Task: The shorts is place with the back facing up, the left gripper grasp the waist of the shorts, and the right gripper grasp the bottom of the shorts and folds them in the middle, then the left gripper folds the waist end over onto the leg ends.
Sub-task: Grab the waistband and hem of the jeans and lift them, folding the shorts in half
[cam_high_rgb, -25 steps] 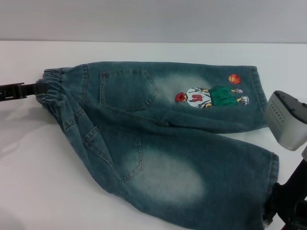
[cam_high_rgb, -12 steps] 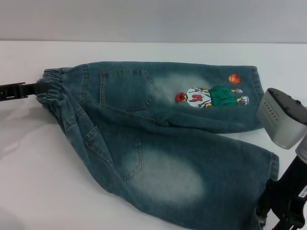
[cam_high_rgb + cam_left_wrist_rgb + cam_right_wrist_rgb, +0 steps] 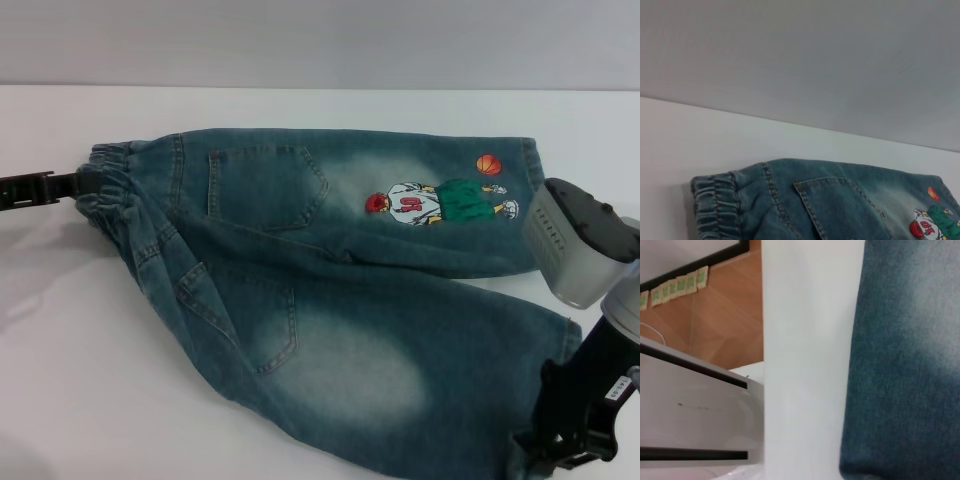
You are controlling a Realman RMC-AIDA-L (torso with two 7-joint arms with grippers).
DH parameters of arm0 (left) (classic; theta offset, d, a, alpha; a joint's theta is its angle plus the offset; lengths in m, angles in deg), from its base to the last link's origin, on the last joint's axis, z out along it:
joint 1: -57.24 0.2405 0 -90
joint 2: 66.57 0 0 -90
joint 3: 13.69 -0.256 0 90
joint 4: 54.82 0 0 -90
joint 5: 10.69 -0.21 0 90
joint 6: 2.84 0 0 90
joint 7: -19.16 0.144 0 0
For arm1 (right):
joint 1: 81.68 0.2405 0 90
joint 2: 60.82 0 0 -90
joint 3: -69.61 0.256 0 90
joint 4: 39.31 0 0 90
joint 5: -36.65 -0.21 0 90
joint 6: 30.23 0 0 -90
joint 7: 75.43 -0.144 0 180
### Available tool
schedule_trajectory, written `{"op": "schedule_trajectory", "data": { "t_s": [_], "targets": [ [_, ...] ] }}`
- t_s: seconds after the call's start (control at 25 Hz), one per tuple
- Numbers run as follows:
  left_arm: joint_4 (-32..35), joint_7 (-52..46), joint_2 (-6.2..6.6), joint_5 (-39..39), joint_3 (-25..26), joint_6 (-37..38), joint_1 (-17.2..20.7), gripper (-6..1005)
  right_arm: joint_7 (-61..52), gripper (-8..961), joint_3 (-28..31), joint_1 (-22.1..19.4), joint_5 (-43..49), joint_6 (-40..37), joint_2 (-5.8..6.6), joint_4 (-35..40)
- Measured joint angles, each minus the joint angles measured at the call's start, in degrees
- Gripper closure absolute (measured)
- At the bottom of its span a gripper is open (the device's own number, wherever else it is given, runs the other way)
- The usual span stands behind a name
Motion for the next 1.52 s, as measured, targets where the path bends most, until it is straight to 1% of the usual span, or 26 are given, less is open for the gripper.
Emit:
{"op": "schedule_trajectory", "data": {
  "t_s": [0.4, 0.64, 1.16, 1.52],
  "targets": [
    [0.0, 0.0, -0.01, 0.0, 0.0, 0.0, -0.2, 953, 0.0, 878, -1.3, 0.0, -0.8, 1.4, -0.11, 0.0],
    [0.0, 0.2, 0.00, 0.0, 0.0, 0.0, 0.1, 953, 0.0, 954, -2.1, 0.0, -2.0, 1.4, -0.10, 0.0],
    [-0.1, 0.6, 0.26, 0.0, -0.4, 0.0, 0.5, 953, -1.8, 913, -2.9, 0.5, -3.7, 1.2, -0.10, 0.0],
    [-0.1, 1.1, 0.34, 0.0, -0.8, 0.0, 1.1, 953, -3.0, 777, -3.2, 0.2, -4.5, 1.6, -0.12, 0.3]
  ]
}}
